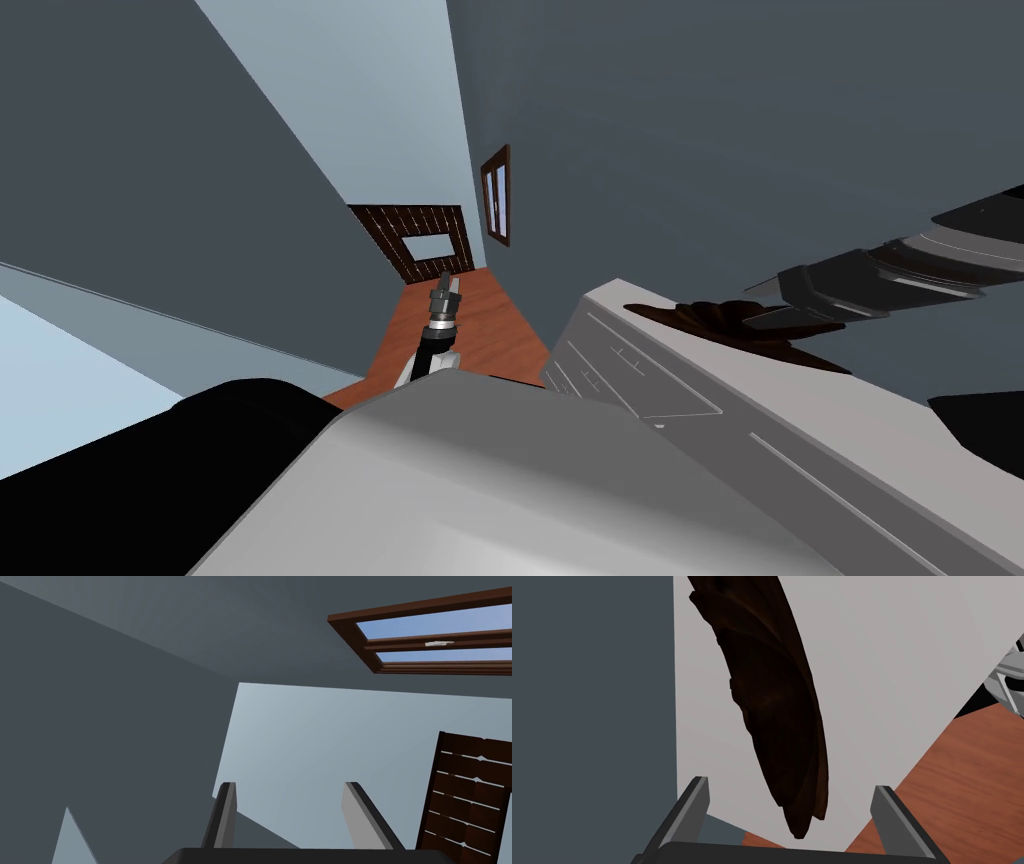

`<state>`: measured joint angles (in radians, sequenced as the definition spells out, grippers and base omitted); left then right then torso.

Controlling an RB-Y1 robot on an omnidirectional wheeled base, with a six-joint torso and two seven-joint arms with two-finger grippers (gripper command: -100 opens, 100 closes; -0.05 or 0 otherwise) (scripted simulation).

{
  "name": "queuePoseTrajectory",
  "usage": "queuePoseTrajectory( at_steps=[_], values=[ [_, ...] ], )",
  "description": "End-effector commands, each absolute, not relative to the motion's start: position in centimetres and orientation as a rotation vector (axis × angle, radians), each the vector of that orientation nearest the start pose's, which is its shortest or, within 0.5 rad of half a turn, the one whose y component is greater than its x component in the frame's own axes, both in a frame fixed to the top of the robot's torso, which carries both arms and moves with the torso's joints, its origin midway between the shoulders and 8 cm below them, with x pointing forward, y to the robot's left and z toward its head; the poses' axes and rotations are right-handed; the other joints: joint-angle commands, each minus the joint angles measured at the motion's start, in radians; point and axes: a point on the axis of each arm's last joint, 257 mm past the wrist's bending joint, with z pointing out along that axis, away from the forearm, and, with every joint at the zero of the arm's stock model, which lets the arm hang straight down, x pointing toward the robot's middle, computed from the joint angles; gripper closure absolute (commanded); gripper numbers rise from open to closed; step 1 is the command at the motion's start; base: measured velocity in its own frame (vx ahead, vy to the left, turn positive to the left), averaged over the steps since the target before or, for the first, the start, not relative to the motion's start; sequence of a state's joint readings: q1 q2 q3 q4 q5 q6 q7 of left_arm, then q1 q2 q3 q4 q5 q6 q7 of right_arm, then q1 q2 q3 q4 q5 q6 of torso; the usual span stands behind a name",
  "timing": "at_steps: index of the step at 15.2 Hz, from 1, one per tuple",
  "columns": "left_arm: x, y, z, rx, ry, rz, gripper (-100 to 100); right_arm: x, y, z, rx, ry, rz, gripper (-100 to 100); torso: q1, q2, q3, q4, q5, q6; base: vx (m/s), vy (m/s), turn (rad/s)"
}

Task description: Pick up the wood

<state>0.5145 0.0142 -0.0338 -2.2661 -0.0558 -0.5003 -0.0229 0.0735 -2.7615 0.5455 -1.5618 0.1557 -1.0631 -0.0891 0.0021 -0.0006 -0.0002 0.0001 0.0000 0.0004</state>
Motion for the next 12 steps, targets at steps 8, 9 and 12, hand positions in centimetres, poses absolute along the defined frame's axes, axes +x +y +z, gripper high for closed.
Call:
queuePoseTrajectory(
  at_steps=[8,9,12],
  values=[
    [34.8,26.2,1.3,-0.628,0.682,-1.270,0,33.0,-49.8,3.7,-1.230,2.611,-0.229,100,-0.002,0.000,0.000,0.000,0.000,0.000,0.003,0.020,0.006],
    [34.8,26.2,1.3,-0.628,0.682,-1.270,0,32.9,-48.8,5.0,-1.232,2.608,-0.231,100,-0.002,0.000,0.000,0.000,0.000,0.000,-0.005,-0.024,-0.038],
    [34.8,26.2,1.3,-0.628,0.682,-1.270,0,32.9,-48.6,5.1,-1.234,2.607,-0.233,100,-0.004,0.003,0.002,0.002,0.001,0.001,-0.015,-0.052,-0.026]
  ],
)
